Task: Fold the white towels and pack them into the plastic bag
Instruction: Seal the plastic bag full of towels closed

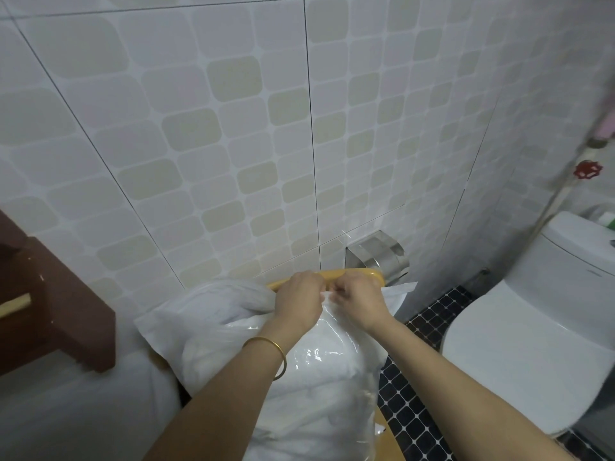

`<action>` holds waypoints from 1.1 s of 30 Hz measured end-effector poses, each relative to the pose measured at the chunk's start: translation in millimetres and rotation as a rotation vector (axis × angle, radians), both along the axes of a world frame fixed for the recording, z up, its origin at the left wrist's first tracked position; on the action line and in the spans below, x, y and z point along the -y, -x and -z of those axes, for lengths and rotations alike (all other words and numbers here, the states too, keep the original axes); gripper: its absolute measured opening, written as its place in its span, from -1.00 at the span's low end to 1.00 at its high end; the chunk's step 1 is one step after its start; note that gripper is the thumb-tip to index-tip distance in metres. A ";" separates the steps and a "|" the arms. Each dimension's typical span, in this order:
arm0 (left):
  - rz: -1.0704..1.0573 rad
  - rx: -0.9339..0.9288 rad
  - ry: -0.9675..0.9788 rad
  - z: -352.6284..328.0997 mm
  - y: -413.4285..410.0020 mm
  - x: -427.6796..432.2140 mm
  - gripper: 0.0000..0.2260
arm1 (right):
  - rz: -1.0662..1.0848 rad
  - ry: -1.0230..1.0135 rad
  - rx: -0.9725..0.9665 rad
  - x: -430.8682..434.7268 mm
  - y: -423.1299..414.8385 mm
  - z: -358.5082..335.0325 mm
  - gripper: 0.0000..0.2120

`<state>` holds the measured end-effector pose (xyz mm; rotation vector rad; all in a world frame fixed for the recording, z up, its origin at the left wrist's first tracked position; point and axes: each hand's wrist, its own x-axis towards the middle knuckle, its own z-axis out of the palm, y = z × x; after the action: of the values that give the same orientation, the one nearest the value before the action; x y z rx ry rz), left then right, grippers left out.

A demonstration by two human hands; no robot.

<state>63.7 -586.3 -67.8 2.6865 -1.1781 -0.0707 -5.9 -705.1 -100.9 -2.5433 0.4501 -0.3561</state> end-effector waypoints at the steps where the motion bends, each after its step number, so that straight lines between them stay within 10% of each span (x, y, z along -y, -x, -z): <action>1: 0.001 -0.005 -0.009 -0.5 -0.2 -0.2 -0.90 | 0.004 0.010 0.005 -0.9 0.8 0.9 -0.87; 11: -0.005 0.071 -0.336 -20.2 -21.4 -22.1 -0.74 | -0.029 0.064 -0.044 -1.8 -4.4 -7.4 -0.85; 26: 0.166 0.151 -0.111 -0.3 -26.8 -36.5 -0.84 | -0.091 -0.232 -0.085 -3.5 -16.4 -8.0 -0.89; 33: 0.055 -0.146 -0.056 -11.6 -30.8 -26.5 -0.89 | -0.105 -0.252 -0.069 -3.2 -17.6 -8.0 -0.99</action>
<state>94.6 -559.8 -56.2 2.6440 -1.2219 -0.3069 11.6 -701.8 -92.9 -2.3270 0.3603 -0.1612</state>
